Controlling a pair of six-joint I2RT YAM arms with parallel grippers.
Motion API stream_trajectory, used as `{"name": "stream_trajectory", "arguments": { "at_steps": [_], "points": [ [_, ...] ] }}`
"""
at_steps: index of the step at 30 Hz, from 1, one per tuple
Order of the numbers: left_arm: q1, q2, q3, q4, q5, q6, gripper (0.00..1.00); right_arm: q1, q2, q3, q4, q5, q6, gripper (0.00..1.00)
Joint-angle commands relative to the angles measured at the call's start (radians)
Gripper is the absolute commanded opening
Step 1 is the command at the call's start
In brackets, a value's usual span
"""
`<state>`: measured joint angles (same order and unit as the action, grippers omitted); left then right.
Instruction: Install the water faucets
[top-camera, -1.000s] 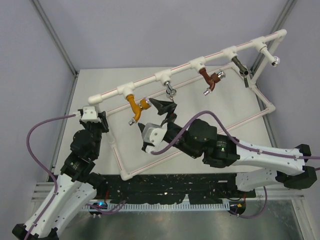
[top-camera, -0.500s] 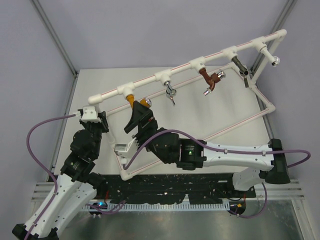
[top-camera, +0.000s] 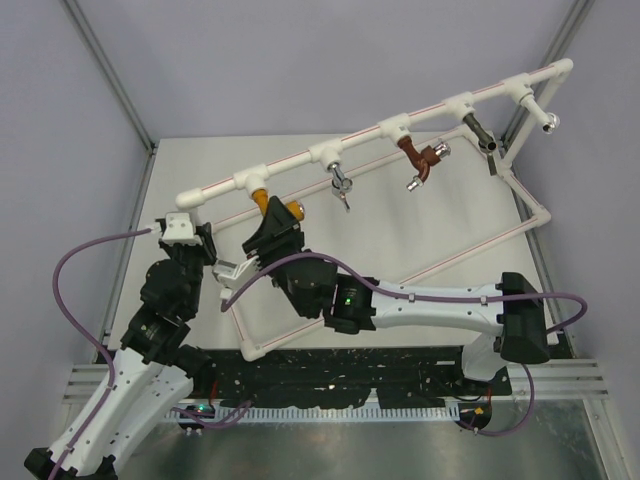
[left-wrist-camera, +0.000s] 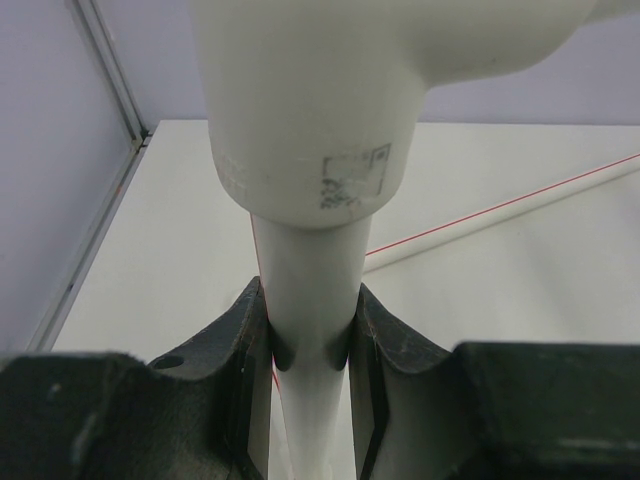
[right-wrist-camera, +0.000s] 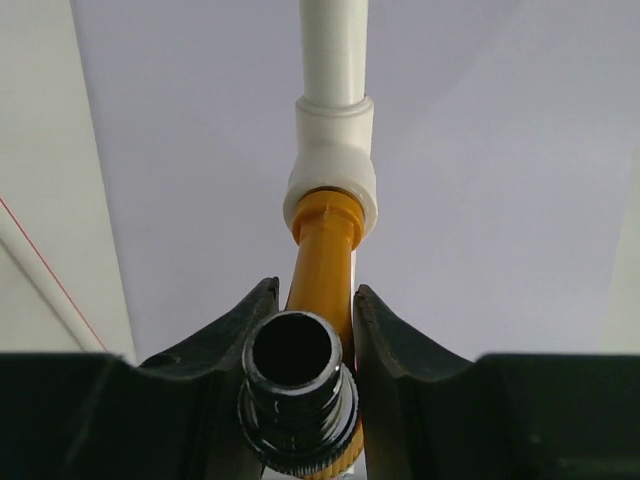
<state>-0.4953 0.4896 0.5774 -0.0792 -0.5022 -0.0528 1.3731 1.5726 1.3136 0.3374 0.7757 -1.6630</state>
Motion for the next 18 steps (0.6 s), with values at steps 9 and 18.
{"name": "stream_trajectory", "arguments": {
  "at_steps": [9,18],
  "points": [
    [-0.042,0.017,0.009,0.047,0.217,-0.042,0.00,0.035,-0.049,0.138,0.107,0.018,1.222,0.05],
    [-0.038,0.017,0.009,0.047,0.218,-0.044,0.00,-0.161,-0.186,-0.217,0.584,-0.293,2.400,0.08]
  ]
}}
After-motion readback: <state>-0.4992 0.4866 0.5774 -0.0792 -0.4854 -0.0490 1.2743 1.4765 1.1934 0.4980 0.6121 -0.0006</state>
